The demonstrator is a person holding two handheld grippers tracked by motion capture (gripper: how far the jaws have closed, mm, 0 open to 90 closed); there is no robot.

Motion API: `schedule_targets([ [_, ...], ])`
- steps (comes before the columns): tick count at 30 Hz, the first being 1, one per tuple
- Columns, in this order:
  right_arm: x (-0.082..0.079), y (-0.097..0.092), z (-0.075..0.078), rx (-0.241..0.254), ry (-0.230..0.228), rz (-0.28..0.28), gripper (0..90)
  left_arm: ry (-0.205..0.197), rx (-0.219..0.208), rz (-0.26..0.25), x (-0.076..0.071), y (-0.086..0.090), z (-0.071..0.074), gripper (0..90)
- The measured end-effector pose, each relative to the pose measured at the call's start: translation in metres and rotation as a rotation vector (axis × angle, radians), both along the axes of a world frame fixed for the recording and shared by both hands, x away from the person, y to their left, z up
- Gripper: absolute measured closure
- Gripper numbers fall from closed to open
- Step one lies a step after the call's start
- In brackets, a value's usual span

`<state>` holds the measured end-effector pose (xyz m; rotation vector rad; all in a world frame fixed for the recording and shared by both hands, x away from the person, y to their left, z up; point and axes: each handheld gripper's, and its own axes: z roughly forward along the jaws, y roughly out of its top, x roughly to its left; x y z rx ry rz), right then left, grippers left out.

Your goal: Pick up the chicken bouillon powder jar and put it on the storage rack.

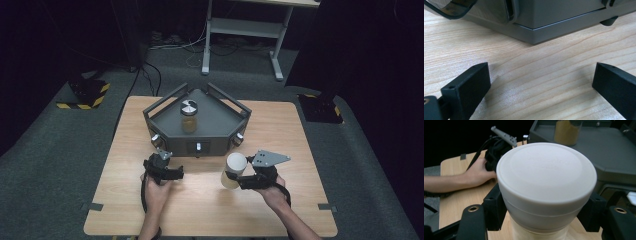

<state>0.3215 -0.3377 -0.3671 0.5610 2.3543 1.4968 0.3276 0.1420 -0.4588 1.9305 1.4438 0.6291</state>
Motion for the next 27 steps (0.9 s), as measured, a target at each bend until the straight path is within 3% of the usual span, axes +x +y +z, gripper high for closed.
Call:
schedule_targets([
  [14,0.020,-0.002,0.034,0.049,-0.013,-0.017,34.5,0.000,0.000,0.000,0.000,0.000,0.000,1.5],
  [27,0.040,-0.003,0.049,0.101,0.003,-0.048,34.5,0.000,0.001,0.000,0.000,0.000,0.000,1.5],
])
